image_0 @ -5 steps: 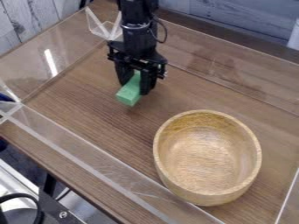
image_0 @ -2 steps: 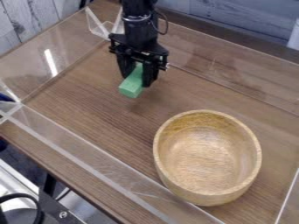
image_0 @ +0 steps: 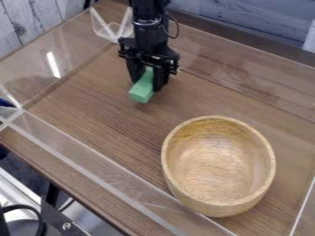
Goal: Put the green block in the brown bowl
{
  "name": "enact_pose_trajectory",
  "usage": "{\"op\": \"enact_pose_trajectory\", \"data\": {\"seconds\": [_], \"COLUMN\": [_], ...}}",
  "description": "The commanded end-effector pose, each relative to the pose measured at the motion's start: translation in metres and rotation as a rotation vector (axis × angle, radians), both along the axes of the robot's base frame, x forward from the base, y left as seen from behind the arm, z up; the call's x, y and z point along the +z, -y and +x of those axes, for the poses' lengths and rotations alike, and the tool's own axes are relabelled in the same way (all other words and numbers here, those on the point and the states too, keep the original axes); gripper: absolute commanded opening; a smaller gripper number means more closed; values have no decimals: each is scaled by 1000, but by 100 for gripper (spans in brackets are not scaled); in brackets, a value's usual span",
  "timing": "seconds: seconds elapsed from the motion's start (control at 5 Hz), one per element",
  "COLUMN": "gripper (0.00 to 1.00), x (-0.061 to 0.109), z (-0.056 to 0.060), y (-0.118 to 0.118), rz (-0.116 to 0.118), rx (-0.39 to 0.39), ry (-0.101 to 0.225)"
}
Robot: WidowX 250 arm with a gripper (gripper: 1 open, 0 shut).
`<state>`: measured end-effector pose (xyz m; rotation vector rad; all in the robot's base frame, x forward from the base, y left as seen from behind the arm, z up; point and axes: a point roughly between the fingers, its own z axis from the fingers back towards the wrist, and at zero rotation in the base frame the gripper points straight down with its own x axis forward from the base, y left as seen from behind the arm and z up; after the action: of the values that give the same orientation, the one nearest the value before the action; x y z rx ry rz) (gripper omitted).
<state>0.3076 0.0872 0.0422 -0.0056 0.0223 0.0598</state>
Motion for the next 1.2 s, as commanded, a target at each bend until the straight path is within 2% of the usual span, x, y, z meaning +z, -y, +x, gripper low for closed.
{"op": "enact_pose_trajectory", "data": {"seconds": [0.0,0.2,0.4,0.6,0.8,1.0], "gripper": [0,0,0,0,0,0], "x": [34,50,76,103,119,118], "z": [11,9,6,2,-3,-17], "y": [-1,3,16,35,59,89], "rz": [10,-1,-13,-37,-66,-82], "rx": [6,3,-11,-37,-77,-138], "ry": [86,108,147,177,190,175]}}
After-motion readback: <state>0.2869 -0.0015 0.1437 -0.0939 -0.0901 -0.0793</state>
